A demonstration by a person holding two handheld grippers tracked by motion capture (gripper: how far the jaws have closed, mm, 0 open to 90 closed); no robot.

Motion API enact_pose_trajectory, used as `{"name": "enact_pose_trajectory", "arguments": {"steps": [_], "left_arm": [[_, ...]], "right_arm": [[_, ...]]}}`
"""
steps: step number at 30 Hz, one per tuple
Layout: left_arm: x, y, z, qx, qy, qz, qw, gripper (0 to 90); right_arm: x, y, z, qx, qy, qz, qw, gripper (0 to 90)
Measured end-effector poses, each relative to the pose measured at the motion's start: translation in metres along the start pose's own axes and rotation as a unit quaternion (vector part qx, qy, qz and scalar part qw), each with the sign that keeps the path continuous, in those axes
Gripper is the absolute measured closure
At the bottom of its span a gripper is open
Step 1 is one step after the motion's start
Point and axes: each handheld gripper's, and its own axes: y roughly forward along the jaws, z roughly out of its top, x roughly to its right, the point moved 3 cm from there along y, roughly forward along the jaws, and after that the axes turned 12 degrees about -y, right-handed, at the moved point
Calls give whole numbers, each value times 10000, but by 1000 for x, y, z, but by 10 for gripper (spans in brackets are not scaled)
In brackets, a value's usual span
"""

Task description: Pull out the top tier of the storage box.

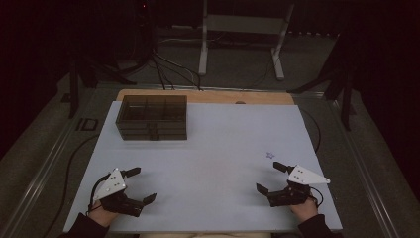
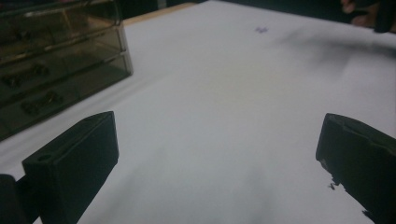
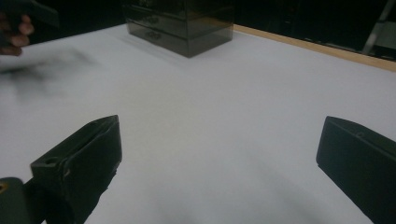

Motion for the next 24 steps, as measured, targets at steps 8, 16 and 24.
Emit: {"name": "enact_pose_trajectory", "arguments": {"steps": [8, 16, 24], "left_arm": [[-3, 3, -1, -155, -268, 32, 9995, 0], [0, 0, -1, -221, -256, 25, 9994, 0], [4, 3, -1, -430, -40, -93, 9990, 0]], "right_arm": [[1, 0, -2, -18, 43, -44, 10000, 3], [-5, 4, 1, -41, -172, -126, 9998, 3], [-7, 5, 1, -45, -205, -133, 9997, 3]]}}
